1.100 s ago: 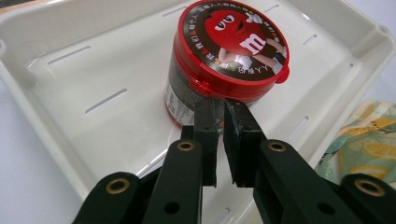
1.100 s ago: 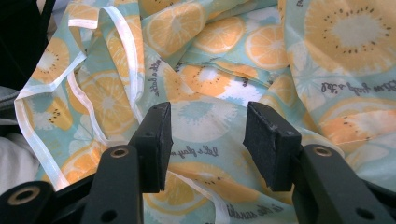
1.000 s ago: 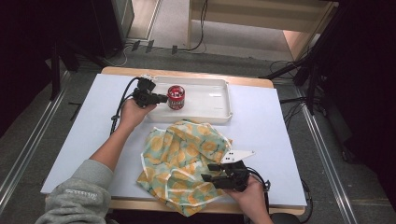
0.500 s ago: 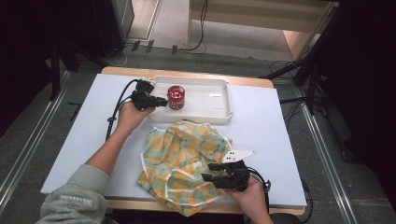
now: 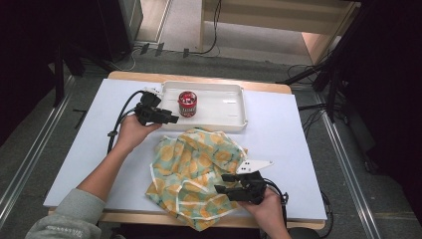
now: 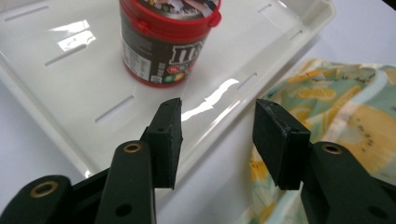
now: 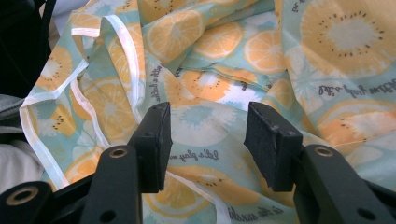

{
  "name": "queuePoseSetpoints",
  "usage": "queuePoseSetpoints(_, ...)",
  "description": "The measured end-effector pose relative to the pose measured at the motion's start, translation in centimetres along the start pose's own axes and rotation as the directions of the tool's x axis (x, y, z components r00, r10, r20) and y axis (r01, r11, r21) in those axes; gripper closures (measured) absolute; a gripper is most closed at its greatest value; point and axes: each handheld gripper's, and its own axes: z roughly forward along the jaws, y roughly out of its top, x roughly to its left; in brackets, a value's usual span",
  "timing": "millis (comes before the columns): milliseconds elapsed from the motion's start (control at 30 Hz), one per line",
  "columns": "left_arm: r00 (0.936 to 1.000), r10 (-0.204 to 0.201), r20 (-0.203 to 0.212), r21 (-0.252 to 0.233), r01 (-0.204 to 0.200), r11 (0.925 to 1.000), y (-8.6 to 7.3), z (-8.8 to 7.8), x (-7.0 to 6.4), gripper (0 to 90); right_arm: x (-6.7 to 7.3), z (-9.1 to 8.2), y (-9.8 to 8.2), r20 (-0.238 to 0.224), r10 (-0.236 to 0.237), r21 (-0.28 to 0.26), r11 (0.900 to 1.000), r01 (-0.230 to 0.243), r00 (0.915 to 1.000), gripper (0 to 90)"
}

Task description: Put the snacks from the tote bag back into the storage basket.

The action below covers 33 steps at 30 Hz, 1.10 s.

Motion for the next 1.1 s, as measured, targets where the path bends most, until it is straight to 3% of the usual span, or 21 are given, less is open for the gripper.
queuePoseSetpoints(200, 0.9998, 0.002, 0.022, 0.007, -0.002, 1.0000, -0.8, -0.9, -0.9, 45.6, 0.0, 0.0, 0.0, 0.000, 0.000, 0.001, 1.000, 0.000, 1.0000, 51.0)
queuePoseSetpoints(467, 0.9998, 0.013, 0.018, 0.004, -0.013, 0.9999, -2.1, -2.0, -2.0, 41.2, -0.1, 0.1, 0.1, -0.005, -0.008, 0.000, 1.000, 0.008, 1.0000, 50.3)
queuePoseSetpoints(1100, 0.9994, 0.008, 0.034, -0.013, -0.008, 0.9999, -5.7, -4.4, -3.7, 37.9, -0.3, 0.2, 0.4, -0.021, -0.006, 0.006, 1.000, 0.006, 0.9998, 47.2)
